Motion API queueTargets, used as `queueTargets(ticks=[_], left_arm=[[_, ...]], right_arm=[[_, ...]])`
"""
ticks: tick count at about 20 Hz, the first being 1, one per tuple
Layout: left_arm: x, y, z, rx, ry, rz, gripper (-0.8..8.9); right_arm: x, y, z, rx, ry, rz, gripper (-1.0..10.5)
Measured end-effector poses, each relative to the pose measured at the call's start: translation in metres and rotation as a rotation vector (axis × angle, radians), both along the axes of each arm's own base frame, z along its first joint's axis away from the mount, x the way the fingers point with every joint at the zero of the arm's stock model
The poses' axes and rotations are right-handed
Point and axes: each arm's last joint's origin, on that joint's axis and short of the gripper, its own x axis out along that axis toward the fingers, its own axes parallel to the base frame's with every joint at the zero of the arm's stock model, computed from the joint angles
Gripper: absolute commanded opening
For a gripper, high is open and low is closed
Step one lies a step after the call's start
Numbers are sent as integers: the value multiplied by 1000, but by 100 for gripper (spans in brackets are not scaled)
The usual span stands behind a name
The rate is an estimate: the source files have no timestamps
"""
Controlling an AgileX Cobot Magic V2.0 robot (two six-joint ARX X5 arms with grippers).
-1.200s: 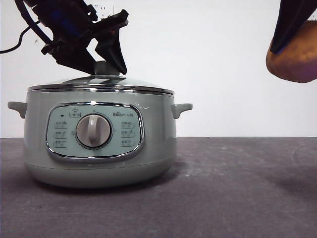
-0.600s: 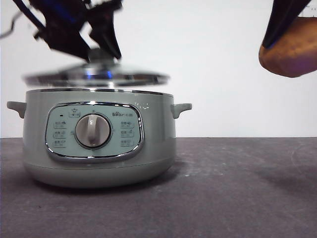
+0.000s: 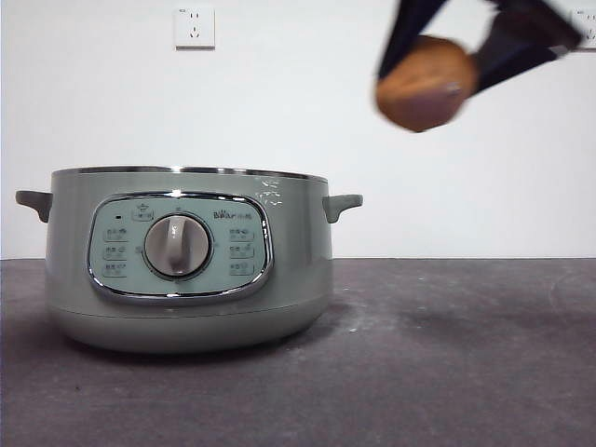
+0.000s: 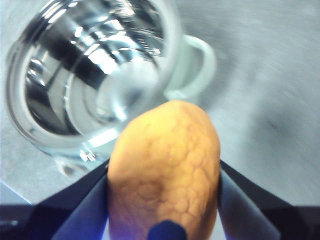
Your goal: Pick up the potato,open the lid,put the potato in the pot,close the lid
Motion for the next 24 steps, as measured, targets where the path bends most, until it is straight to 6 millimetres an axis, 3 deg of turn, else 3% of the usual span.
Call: queueTargets(ticks=[7,10,13,18,22,24], left_arm=[[-51,30,1,-7,-33,49,-9],[-57,34,0,1,-32,78,-9],[-55,33,-1,9,-19,81,-9],[-56,34,-1,9,-20,83,-9],[-56,33,-1,10,-20,83,-9],[-56,34,-1,11,-19,84,-9]], right_arm=[[66,84,17,-50,-76,166,-12],[94,118,6,-77,-89,215,-12],[114,148,-18,-115,-80,264,-13],[126,178,-57,-170,-47,319,-13],[128,184,-85,-220,13,339,-13],[128,184,-89,-234,27,342,-12]])
